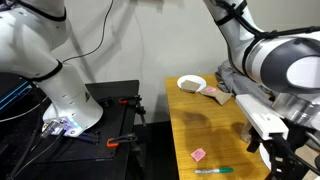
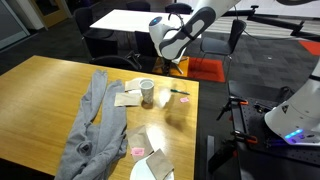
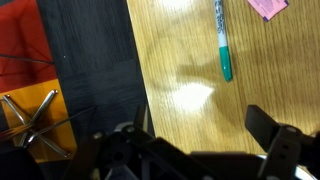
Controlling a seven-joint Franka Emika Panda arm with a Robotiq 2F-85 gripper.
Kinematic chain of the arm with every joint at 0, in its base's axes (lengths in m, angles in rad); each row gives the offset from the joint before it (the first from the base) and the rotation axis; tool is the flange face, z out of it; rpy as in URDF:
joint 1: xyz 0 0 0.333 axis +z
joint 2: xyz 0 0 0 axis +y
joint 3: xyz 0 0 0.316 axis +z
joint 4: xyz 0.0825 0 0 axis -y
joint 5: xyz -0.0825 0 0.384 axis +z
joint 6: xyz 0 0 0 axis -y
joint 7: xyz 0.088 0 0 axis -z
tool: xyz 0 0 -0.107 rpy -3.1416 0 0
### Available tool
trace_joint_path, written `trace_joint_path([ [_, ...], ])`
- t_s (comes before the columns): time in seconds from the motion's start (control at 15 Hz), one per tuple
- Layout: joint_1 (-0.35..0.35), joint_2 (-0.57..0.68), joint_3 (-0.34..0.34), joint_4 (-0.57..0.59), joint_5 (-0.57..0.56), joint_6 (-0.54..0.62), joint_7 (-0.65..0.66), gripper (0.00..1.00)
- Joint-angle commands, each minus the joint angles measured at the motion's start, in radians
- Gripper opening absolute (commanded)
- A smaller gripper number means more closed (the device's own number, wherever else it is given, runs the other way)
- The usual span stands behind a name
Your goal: Take the green marker out of the cup and set it on the table
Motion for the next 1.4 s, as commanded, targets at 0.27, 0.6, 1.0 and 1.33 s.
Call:
trace_joint_path([
  [0.27,-0.016,-0.171,0.020,-0.132,-0.006,0.119,-0.015,1.00],
  [0.6,-0.009,-0.273,0.039,-0.190,-0.004,0.187,-0.025,1.00],
  [1.0,-0.023,-0.397,0.094,-0.243,0.051,0.214,-0.104,1.00],
  [1.33,-0.031,-0.492,0.122,-0.277,0.101,0.150,-0.199,1.00],
])
